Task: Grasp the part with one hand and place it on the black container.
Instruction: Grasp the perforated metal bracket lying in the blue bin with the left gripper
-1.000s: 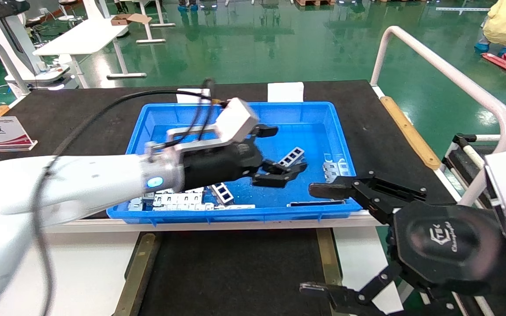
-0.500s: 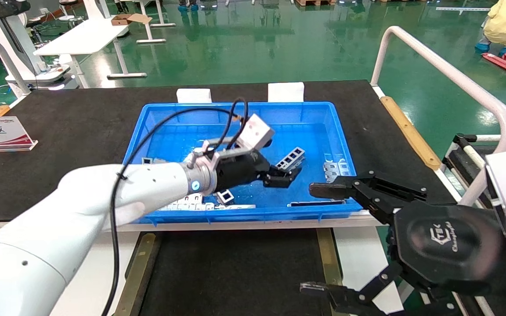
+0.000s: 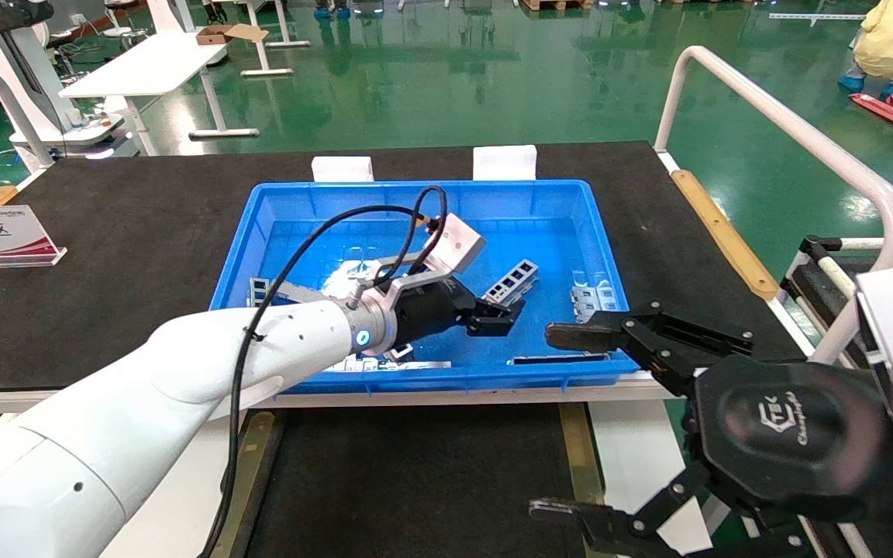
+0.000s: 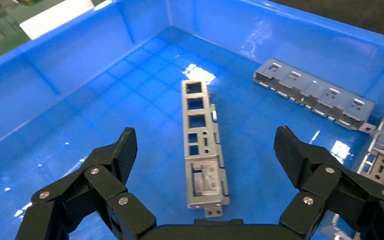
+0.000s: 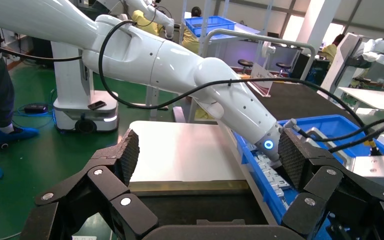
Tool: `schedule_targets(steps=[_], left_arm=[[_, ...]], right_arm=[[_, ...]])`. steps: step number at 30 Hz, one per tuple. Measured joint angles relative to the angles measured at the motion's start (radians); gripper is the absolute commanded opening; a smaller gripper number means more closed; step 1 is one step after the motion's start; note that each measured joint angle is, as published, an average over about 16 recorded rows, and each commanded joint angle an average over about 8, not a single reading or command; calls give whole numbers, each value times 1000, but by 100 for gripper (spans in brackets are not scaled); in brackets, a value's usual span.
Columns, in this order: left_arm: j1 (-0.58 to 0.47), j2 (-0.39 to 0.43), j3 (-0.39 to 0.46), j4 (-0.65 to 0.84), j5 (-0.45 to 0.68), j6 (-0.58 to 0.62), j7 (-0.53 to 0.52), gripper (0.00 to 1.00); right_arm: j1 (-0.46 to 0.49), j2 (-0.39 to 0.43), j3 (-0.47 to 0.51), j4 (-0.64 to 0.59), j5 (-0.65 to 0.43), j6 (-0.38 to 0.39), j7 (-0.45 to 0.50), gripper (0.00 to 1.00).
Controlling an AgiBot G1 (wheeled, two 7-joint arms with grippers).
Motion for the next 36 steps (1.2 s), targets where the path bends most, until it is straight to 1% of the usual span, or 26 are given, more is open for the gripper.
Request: schedule_targets(steps=[1,2,3,4,10,18,27,36], left_arm=[[-2,0,16,-2,-8,-9,-8,23],[-4,0,32,-5,-16,-17,-16,11],[-6,0,47,-7,-24,-24,-24,3],[-7,0,62,-9,-32,-31,-31,0],[-16,-1,139,-20,-75,-69,-65,0],[-23,-2,215,-33,-122,-104,-88,0],[-28,-3,274,-39,-164,-130,-97,0],[-29,-5,313,-40,-198,-145,-97,0]], right_arm=[[0,0,0,0,0,0,0,3],[0,0,0,0,0,0,0,0],[0,0,0,0,0,0,0,0],[0,0,0,0,0,0,0,0],[0,0,0,0,0,0,0,0],[0,0,0,0,0,0,0,0],[0,0,-1,0,0,0,0,0],[0,0,-1,0,1,0,0,0]])
